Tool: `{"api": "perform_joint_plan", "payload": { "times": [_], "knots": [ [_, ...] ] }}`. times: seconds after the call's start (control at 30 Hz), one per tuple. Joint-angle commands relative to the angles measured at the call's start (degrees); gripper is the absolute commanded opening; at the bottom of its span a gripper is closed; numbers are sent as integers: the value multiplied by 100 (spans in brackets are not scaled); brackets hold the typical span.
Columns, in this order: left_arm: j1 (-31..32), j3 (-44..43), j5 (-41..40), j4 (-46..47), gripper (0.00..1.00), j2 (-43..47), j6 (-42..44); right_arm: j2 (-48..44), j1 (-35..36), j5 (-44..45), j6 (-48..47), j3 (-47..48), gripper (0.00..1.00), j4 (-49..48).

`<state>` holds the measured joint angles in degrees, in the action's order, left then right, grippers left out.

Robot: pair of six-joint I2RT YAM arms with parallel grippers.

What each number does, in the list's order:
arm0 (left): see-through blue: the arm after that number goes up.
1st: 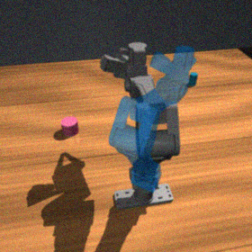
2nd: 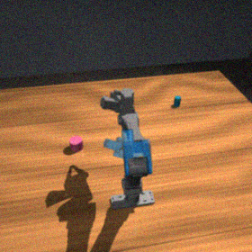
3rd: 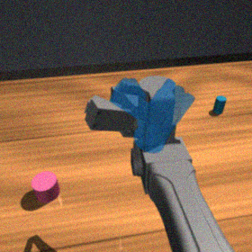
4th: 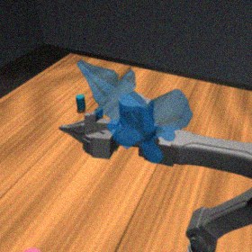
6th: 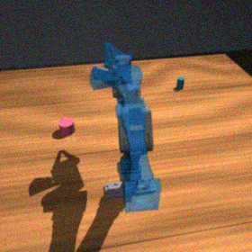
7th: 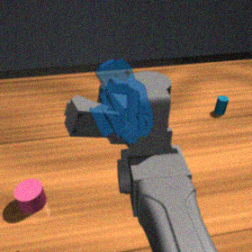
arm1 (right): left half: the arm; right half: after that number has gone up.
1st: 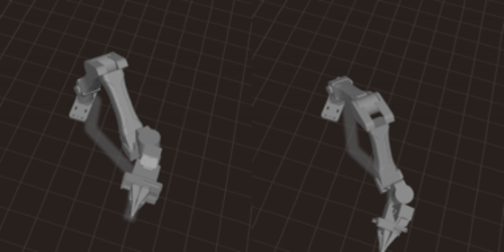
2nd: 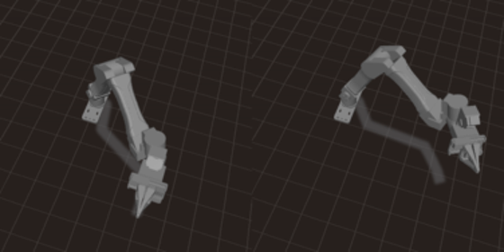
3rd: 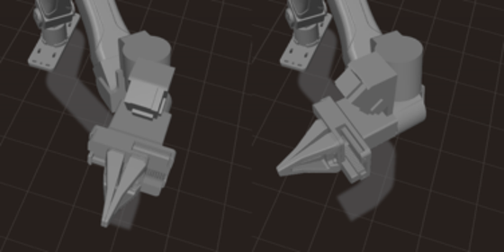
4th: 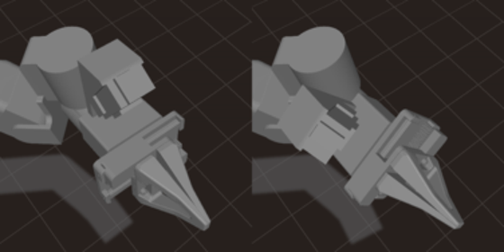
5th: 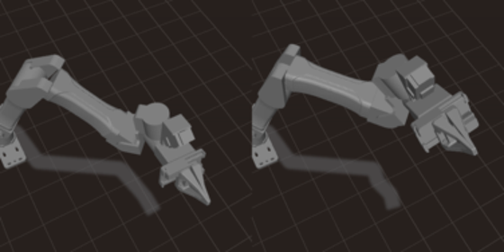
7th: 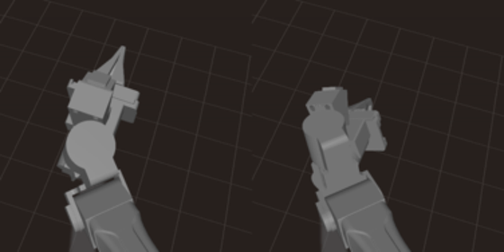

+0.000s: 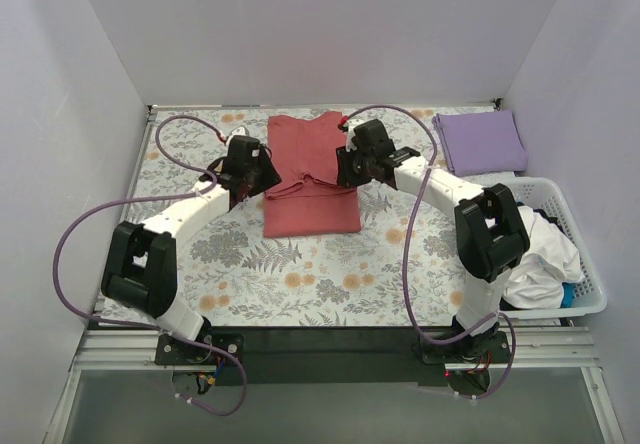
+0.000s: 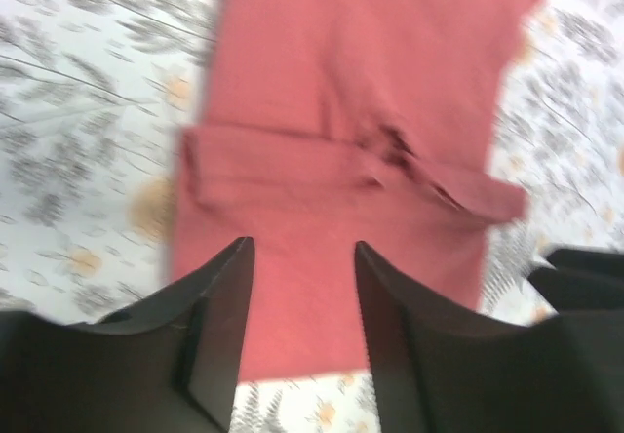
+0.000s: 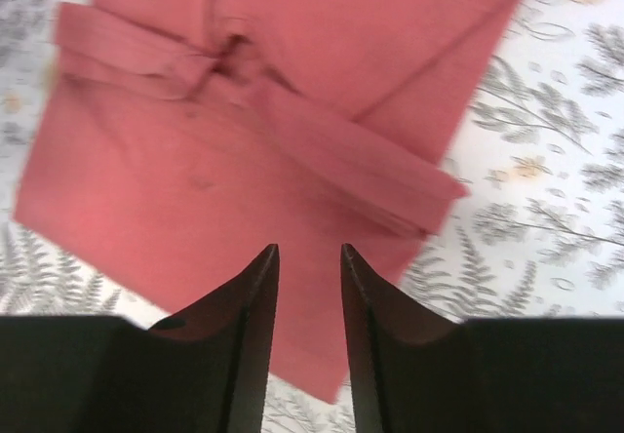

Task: Fold and stack the t-shirts
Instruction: Fold the tshirt

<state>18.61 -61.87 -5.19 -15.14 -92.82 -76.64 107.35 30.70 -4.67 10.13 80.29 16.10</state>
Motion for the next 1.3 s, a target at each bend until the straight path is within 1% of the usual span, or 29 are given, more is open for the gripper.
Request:
{"api": "perform_joint_plan", "payload": {
  "times": [0.0,0.07,0.1,0.17,0.23,0.27,0.4,0.43,0.57,0.77,0.87,0.97,1.1,1.13,1.27],
  "knots": [
    [633,341,-448,133,42,536,-474,-311,296,-148,217,-338,36,-844],
    [845,499,-474,247,31,423,-650,-172,384,-410,305,-427,29,-976],
    [985,526,-448,274,20,326,-694,-92,402,-491,401,-418,25,-1116],
    [1091,535,-369,344,10,-16,-756,119,446,-657,454,-374,21,-1301],
    [1109,535,-264,380,6,-227,-791,329,481,-789,498,-330,19,-1416],
    [1144,544,-211,380,5,-411,-791,400,481,-834,507,-304,17,-1486],
    [1197,816,-96,354,4,-510,-914,725,534,-1027,577,-233,14,-1548],
    [1189,877,-79,336,4,-501,-923,804,551,-1054,578,-242,14,-1705],
    [1206,1106,62,248,4,-474,-923,980,560,-1054,587,-233,14,-1794],
    [1206,1028,220,73,4,-509,-756,1174,551,-388,298,30,15,-1803],
    [1206,975,343,-24,5,-536,-686,1332,525,-9,25,302,16,-1803],
    [1206,1045,449,-68,5,-466,-668,1552,385,247,-46,750,17,-1803],
    [1206,1159,475,-95,5,-220,-668,1833,121,221,-108,1584,19,-1803],
    [1198,1177,475,-112,6,-167,-668,1946,60,212,-204,1917,20,-1794],
    [1206,1177,493,-191,8,26,-677,1904,-46,-68,-310,2280,22,-1619]
  ]
}}
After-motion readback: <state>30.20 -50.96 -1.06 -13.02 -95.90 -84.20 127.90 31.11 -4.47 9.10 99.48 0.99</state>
